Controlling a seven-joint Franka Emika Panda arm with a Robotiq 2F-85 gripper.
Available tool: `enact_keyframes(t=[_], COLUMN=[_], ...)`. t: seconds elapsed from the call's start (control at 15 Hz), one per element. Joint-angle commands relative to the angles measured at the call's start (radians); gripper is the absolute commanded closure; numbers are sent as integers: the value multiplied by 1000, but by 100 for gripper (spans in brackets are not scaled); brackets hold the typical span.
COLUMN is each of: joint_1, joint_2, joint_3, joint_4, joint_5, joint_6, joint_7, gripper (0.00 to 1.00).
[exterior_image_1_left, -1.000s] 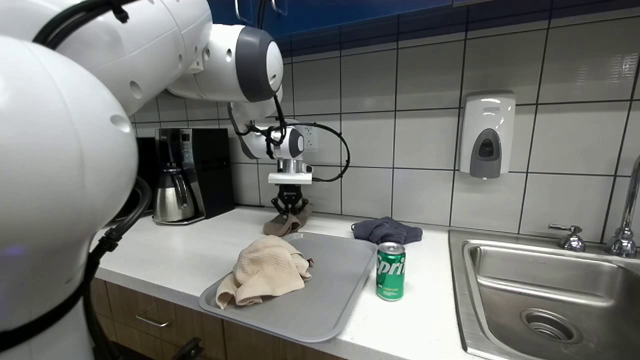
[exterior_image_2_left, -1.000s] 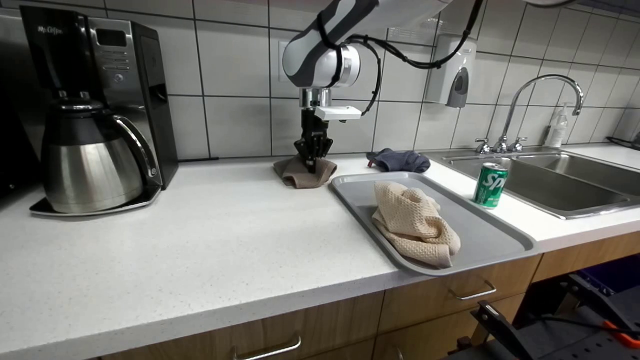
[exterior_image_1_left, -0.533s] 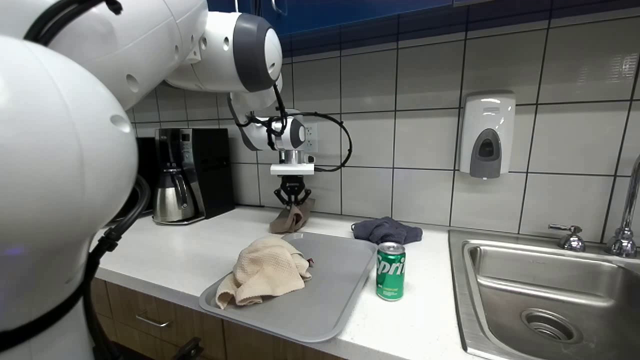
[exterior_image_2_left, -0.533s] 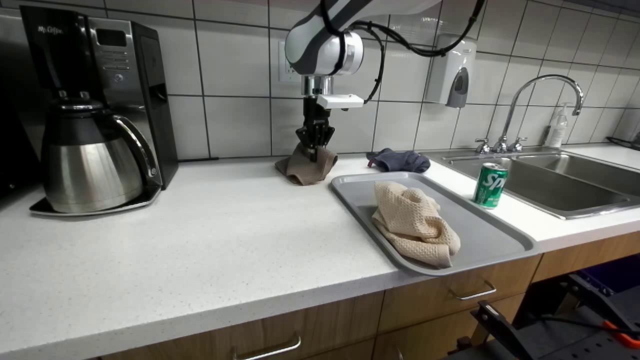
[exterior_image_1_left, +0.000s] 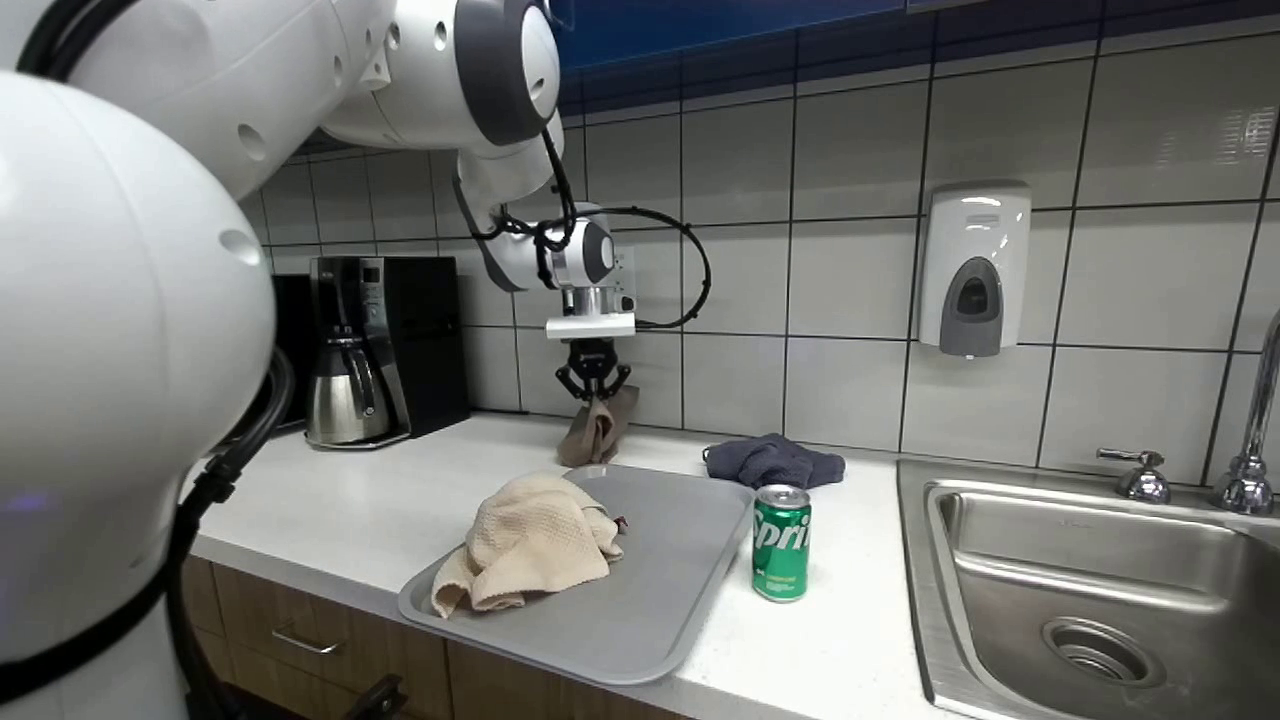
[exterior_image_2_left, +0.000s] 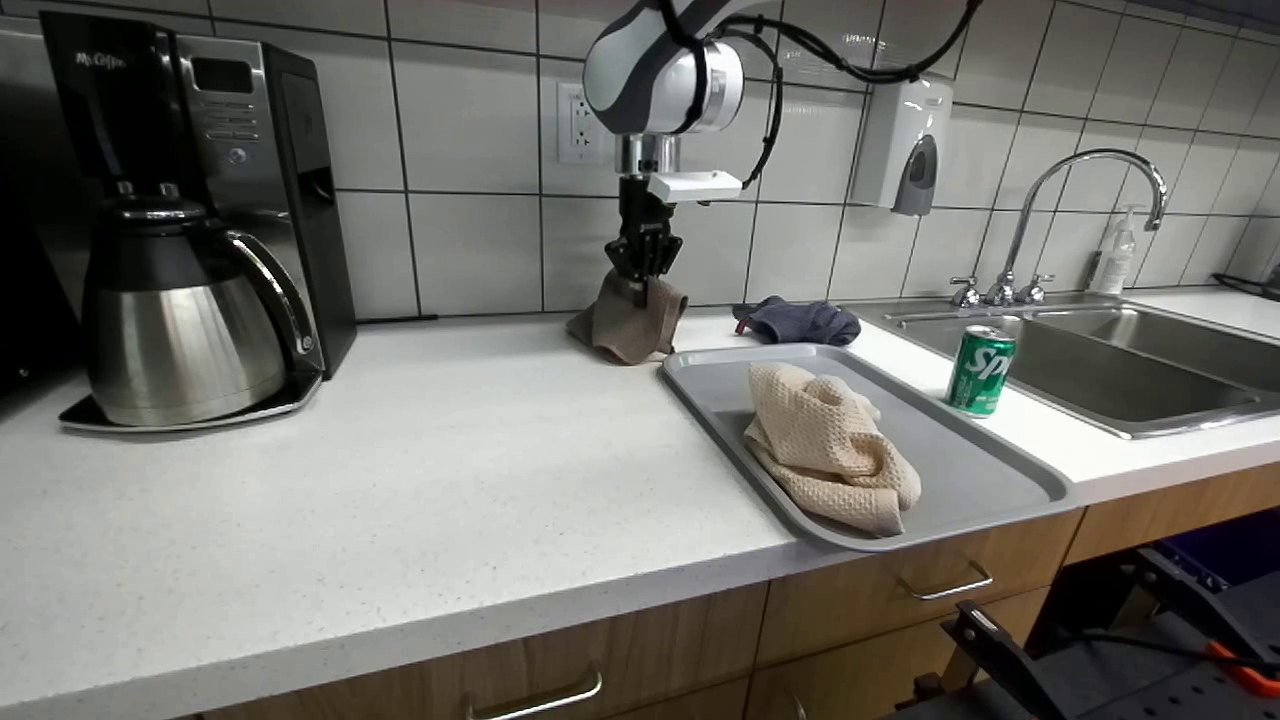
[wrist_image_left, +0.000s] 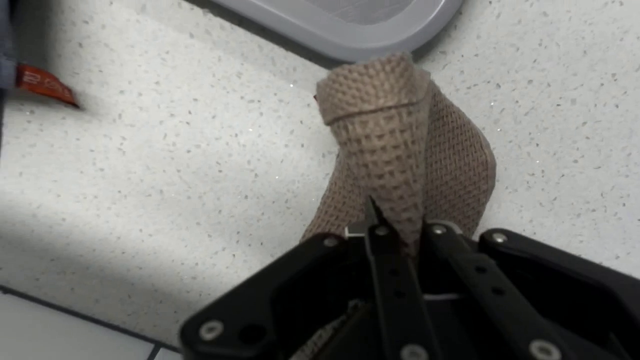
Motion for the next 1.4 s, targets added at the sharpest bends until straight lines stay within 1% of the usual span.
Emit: enact_keyframes(t=[0.0, 0.67, 1.0, 1.27, 1.33], joint_1=[6, 43, 38, 30, 25], joint_2=[-118, -339, -440, -504, -509], joint_3=[-13, -25, -43, -63, -70], joint_4=[-158, -464, -612, -707, -715], joint_5=[-43, -95, -110, -123, -129], joint_6=[69, 202, 269, 308, 312], joint_7=[40, 204, 295, 343, 350], gripper=[98, 98, 98, 98, 98])
